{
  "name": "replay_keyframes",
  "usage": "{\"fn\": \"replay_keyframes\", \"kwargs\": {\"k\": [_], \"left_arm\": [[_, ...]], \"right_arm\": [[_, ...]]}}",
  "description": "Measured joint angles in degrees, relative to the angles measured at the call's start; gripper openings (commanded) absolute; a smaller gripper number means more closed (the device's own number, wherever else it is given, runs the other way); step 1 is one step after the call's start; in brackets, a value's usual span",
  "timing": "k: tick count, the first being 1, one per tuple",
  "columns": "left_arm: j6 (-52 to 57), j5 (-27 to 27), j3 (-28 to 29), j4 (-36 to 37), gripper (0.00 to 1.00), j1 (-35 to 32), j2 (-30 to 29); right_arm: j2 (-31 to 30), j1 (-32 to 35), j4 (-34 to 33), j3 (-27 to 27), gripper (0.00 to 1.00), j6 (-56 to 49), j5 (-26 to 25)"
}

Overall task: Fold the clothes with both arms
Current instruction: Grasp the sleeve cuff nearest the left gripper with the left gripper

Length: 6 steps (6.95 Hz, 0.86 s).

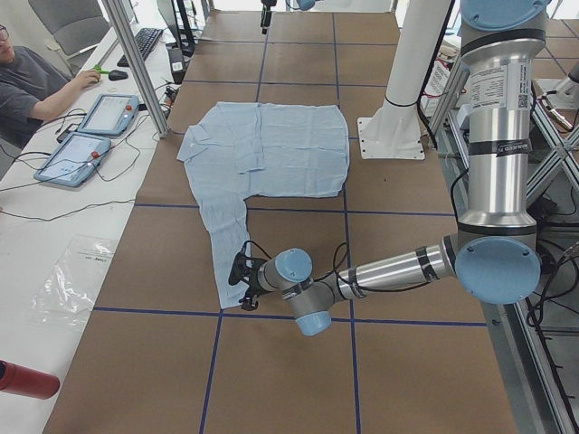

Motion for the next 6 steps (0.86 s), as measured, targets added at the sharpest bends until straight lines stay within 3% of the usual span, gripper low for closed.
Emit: {"fn": "replay_keyframes", "kwargs": {"k": [6], "left_arm": [[0.03, 1.59, 1.57, -0.05, 0.79, 3.82, -0.96]], "right_arm": [[-0.15, 0.42, 0.16, 0.04, 1.00, 0.11, 0.12]]}}
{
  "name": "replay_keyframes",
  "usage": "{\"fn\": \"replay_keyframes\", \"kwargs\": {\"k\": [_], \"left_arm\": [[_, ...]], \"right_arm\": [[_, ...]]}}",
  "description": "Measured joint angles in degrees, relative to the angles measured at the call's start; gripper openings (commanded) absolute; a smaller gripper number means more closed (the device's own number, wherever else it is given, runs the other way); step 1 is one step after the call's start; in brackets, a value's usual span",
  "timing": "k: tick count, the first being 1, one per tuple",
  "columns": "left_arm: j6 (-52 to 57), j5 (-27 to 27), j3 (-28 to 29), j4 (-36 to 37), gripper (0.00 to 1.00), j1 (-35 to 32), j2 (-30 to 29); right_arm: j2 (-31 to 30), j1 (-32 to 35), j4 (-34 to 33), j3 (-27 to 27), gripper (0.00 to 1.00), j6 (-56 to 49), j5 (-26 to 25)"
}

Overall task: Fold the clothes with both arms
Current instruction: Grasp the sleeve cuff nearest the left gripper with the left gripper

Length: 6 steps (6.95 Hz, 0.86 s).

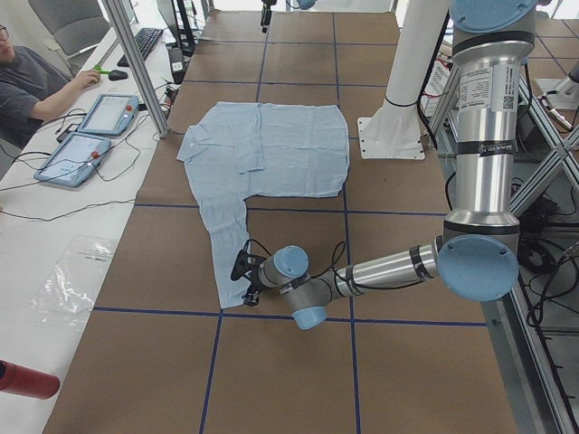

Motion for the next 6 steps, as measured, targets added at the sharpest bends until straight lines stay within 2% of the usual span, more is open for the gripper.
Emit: {"fn": "replay_keyframes", "kwargs": {"k": [5, 6], "left_arm": [[0.45, 0.67, 0.76, -0.03, 0.78, 0.27, 0.02], [0.56, 0.87, 0.79, -0.03, 0.75, 0.33, 0.02]], "right_arm": [[0.01, 0.00, -0.02, 0.00, 1.00, 0.19, 0.00], [0.01, 0.01, -0.02, -0.01, 1.00, 0.19, 0.00]]}}
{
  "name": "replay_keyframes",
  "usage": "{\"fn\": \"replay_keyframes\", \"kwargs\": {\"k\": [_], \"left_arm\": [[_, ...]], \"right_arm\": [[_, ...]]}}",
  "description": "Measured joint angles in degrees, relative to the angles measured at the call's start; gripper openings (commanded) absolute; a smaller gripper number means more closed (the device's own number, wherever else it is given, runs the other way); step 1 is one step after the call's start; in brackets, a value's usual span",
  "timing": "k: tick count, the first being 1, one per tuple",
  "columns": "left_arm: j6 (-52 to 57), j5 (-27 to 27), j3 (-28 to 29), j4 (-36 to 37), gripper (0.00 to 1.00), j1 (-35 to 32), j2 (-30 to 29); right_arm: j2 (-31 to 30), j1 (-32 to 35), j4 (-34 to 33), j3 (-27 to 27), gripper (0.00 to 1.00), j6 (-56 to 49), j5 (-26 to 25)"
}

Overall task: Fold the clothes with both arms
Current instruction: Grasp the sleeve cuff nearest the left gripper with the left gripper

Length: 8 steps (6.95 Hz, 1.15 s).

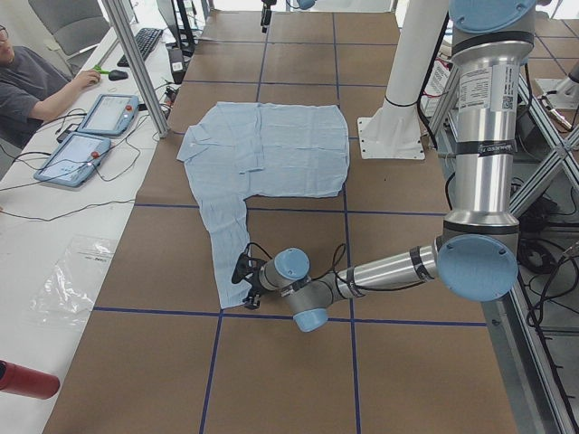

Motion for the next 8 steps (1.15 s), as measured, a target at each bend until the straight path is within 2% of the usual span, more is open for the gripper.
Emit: {"fn": "replay_keyframes", "kwargs": {"k": [5, 6, 7, 8], "left_arm": [[0.05, 1.29, 0.03, 0.02, 0.67, 0.95, 0.05], [0.06, 1.32, 0.03, 0.01, 0.60, 1.03, 0.05], [0.05, 1.34, 0.03, -0.03, 0.45, 1.09, 0.08], [0.01, 1.34, 0.03, -0.07, 0.25, 1.11, 0.14]], "right_arm": [[0.06, 0.00, 0.00, -0.04, 1.00, 0.06, 0.00], [0.05, 0.00, 0.00, -0.04, 1.00, 0.03, 0.00], [0.06, 0.00, 0.00, -0.02, 1.00, 0.01, 0.00], [0.10, 0.00, 0.00, -0.01, 1.00, 0.01, 0.00]]}}
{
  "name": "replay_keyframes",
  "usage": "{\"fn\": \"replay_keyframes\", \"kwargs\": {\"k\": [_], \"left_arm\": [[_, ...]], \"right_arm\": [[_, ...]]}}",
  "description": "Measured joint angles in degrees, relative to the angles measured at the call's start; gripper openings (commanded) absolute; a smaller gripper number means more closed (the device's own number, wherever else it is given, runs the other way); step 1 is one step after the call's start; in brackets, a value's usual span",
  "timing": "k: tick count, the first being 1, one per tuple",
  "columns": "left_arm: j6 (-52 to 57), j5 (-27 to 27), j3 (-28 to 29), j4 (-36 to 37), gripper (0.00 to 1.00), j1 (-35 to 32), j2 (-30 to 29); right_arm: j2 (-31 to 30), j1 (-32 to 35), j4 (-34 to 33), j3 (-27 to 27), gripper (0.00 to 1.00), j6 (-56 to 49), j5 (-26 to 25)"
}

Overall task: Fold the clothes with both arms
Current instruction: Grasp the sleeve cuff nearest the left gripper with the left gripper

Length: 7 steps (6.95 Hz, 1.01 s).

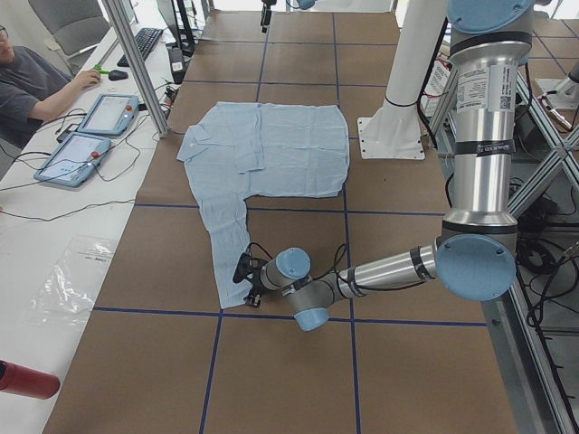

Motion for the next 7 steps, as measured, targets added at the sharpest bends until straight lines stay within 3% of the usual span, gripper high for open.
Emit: {"fn": "replay_keyframes", "kwargs": {"k": [1, 5, 7], "left_arm": [[-0.02, -0.02, -0.01, -0.06, 0.00, 0.02, 0.05], [0.05, -0.67, -0.98, -0.08, 0.00, 0.02, -0.19], [0.06, -3.92, -2.72, 0.41, 0.00, -0.06, -1.28]], "right_arm": [[0.07, 0.00, 0.00, 0.01, 1.00, 0.00, 0.00], [0.19, 0.00, 0.00, -0.05, 1.00, 0.10, 0.00], [0.22, 0.00, 0.00, -0.03, 1.00, 0.29, 0.00]]}}
